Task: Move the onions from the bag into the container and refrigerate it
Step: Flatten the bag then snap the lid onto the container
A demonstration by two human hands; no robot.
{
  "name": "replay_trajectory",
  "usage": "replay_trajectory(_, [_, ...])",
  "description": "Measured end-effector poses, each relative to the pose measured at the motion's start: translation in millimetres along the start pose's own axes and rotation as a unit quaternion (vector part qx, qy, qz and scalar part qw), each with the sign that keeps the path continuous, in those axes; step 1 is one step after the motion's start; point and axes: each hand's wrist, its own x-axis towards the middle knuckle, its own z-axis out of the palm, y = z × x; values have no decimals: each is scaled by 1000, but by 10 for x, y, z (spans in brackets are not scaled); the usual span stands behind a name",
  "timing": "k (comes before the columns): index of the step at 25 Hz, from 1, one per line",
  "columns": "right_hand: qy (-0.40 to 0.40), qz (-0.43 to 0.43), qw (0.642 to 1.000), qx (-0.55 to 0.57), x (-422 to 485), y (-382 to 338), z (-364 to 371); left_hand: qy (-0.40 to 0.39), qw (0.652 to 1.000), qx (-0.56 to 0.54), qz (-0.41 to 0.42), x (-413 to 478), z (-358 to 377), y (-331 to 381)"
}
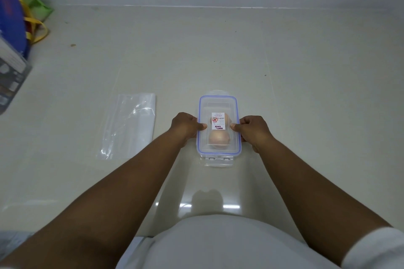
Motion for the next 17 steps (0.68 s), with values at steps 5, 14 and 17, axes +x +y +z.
replay_trajectory(5, [-22,-66,993,-95,-50,-47,32,-7,1000,-17,-9,-120,-120,-192])
replay_trajectory(14, [-198,-174,917,-299,-107,-381,164,173,961,163,139,-357,-466,-574])
replay_trajectory(17, [-188,-227,888,-354,-165,-376,268,134,968,179,112,-429,-537,-658])
